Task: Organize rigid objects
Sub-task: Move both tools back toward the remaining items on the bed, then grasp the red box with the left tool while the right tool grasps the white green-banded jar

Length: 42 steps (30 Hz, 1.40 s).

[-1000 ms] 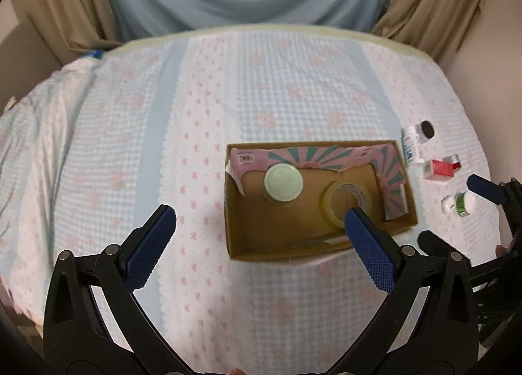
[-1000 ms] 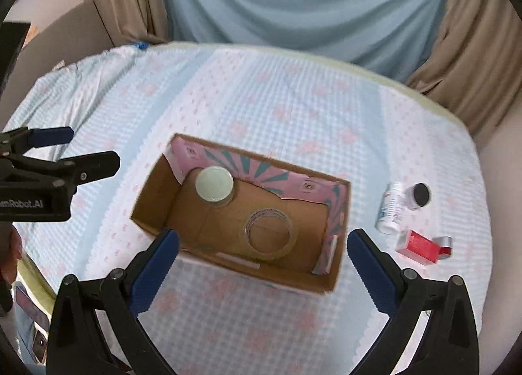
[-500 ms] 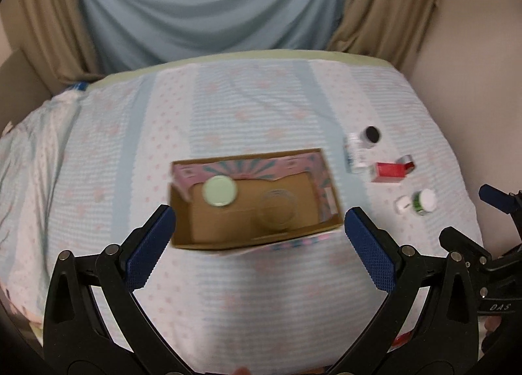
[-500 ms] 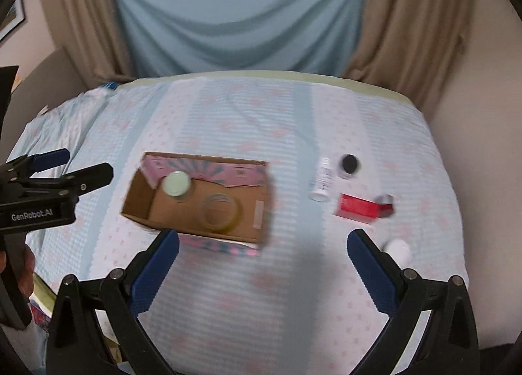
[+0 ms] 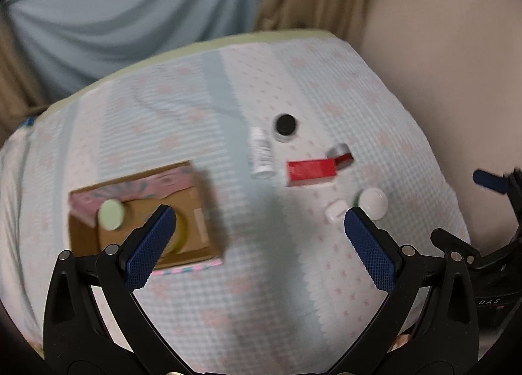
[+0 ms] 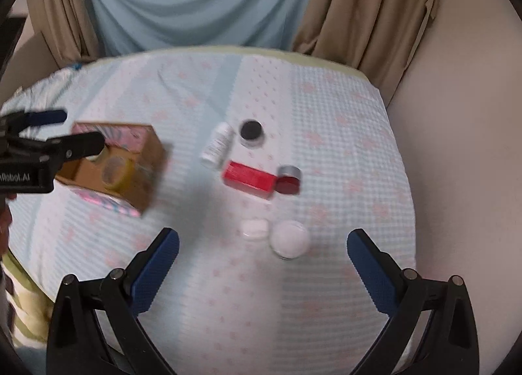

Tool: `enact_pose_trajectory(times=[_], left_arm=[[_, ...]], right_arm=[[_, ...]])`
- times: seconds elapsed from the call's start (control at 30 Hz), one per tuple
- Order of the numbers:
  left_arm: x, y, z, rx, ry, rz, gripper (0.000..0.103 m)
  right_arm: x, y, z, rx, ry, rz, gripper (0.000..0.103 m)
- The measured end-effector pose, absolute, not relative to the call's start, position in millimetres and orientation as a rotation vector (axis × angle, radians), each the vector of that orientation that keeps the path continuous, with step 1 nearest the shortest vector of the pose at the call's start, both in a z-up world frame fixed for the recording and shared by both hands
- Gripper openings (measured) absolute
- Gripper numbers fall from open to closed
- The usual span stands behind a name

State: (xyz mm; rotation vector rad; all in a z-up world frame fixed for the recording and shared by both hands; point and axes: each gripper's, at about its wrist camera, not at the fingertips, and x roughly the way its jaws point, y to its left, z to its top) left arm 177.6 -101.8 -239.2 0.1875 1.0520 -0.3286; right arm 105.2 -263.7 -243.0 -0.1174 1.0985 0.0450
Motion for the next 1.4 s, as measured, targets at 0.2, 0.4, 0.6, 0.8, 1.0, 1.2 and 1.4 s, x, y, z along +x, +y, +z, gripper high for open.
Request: enact_pose_trajectory(times=[0.2, 0.4, 0.6, 0.8, 1.0, 1.2, 1.4], left_arm=[[210.4, -177.6, -286.8, 0.384, 1.109, -0.483, 0.103], [243.3, -236.2, -355.9, 0.670, 1.135, -0.650, 0.103], [270.1, -268.8, -425.1, 0.862, 1.170, -0.790, 0.102], [281.9, -286.3, -483.8, 1.012, 1.207, -0.917, 0.089], [277.8, -294.9, -510.7, 1.142, 1.183, -1.015, 0.078], [274.2, -289.5, -522.0, 1.201, 1.180, -1.080, 0.064], [289.8, -286.9, -519.3, 1.161, 1.214, -1.048, 0.047]], right_arm=[[119.8, -300.7, -287.5, -0.112, 1.163, 0.073, 0.103], [135.1, -321.2, -345.6, -0.124, 1.212, 0.100, 0.103], [147.8, -323.9, -405.5, -0.205, 1.255, 0.147, 0.103], [163.7, -317.4, -454.3, -0.262, 1.323, 0.201, 0.103], [171.2, -305.7, -481.5, -0.282, 1.361, 0.239, 0.099], [173.4, -302.0, -494.8, -0.291, 1.380, 0.256, 0.089], [178.3, -315.1, -495.5, -0.254, 1.387, 0.218, 0.066]])
